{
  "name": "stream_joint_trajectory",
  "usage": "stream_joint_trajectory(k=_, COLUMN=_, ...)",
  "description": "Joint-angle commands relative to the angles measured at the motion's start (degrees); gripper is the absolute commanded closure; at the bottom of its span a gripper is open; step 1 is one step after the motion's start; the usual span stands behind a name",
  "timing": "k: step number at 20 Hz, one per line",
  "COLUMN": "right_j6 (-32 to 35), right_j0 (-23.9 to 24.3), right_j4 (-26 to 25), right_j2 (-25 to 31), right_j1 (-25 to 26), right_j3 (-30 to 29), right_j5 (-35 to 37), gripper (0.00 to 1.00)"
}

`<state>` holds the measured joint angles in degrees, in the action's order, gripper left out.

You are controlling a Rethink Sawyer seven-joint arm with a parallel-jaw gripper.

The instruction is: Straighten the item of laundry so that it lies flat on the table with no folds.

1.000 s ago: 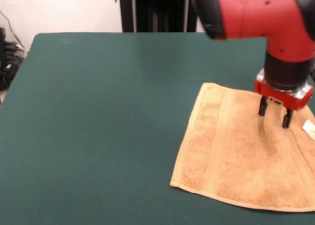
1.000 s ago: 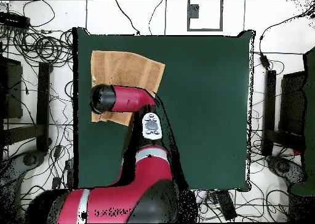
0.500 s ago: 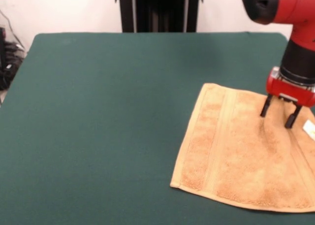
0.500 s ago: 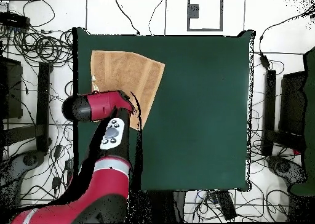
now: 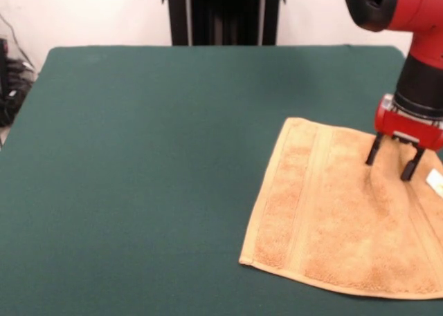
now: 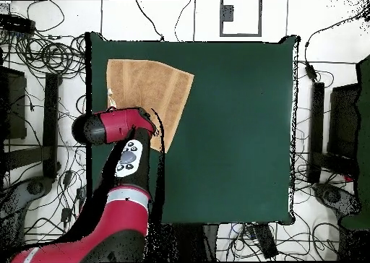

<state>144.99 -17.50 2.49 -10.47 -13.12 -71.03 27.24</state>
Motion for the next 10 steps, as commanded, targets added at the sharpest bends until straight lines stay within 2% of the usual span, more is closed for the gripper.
stream_joint_trajectory(k=1, right_j6=4.33, right_j0=2.42, right_j4=-3.03, right_j2=6.82, right_j1=19.26, right_j3=-4.12, right_j5=-15.16, gripper=0.0)
stream_joint_trajectory(k=10, right_j6=3.16, right_j0=5.26, right_j4=-2.16, right_j2=9.87, right_j1=18.83, right_j3=-5.35, right_j5=-14.26, gripper=0.0)
